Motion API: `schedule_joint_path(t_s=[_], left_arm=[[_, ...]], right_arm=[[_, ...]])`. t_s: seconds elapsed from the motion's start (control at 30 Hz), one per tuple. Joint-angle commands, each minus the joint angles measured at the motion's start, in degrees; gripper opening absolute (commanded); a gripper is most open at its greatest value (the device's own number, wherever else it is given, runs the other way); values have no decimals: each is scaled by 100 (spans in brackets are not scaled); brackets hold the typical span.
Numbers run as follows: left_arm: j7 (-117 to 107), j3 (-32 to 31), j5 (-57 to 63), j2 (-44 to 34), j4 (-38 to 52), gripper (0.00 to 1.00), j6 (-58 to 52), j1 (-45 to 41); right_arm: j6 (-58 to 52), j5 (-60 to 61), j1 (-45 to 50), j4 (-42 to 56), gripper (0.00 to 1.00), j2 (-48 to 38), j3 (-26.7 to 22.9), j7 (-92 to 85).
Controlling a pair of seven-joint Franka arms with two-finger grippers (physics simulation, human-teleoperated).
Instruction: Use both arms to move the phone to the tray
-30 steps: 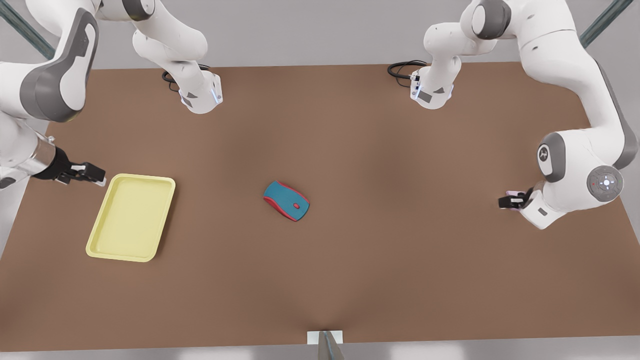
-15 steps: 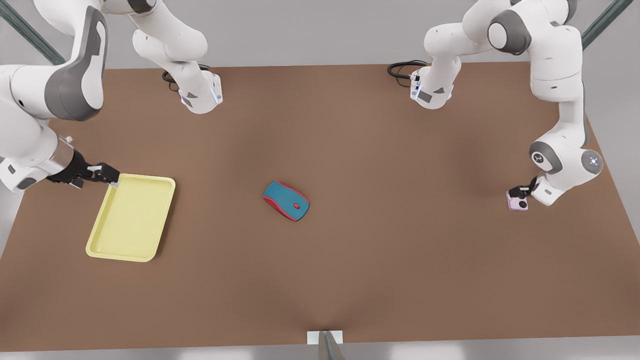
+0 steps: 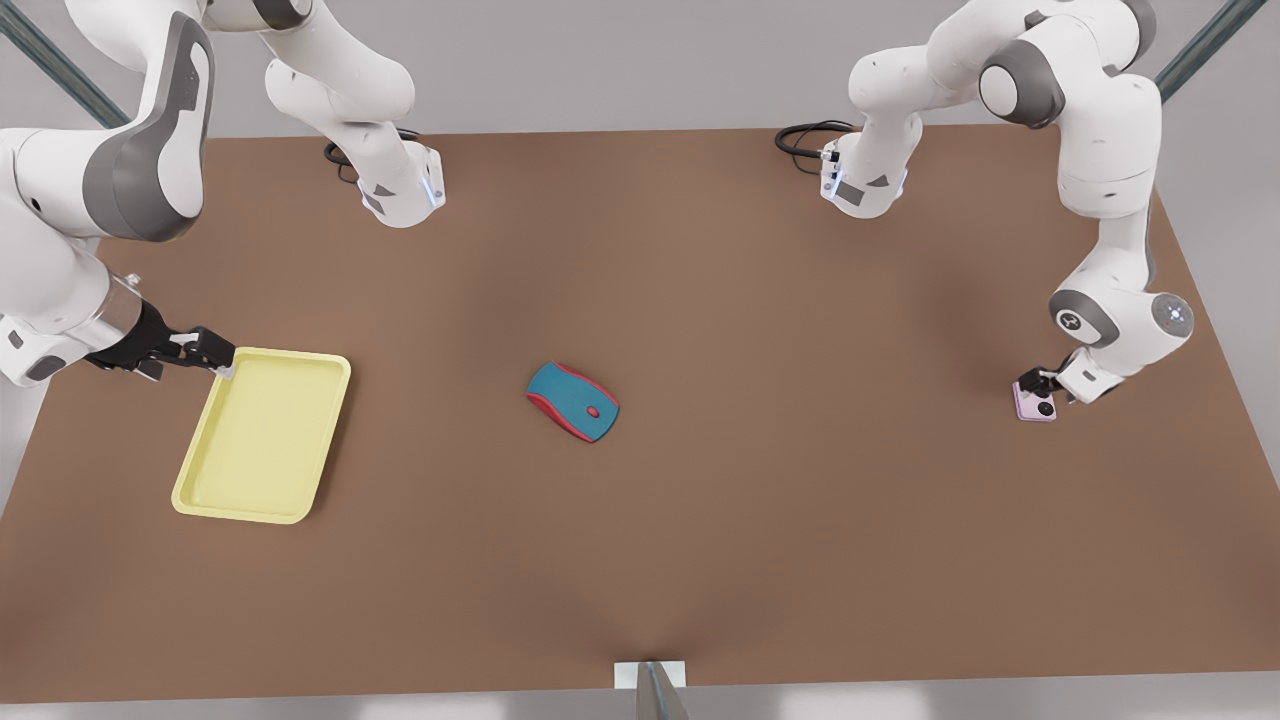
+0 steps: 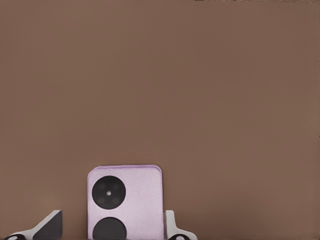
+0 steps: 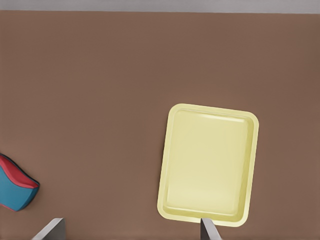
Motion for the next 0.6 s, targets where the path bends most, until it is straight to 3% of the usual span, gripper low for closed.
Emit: schedule_joint_path(t_s=[0.0, 0.47, 0.57], left_arm=[[1304, 1, -442, -11, -6, 100, -91, -8], [1313, 1, -504, 253, -6, 100, -21, -8], [1313, 10, -618, 296, -6, 90, -21, 1]], right_arm=[[0, 8, -1, 4, 100, -6, 0, -30], [0, 17, -10, 4, 100, -6, 0, -30], [0, 26, -10, 4, 100, -6, 0, -30]])
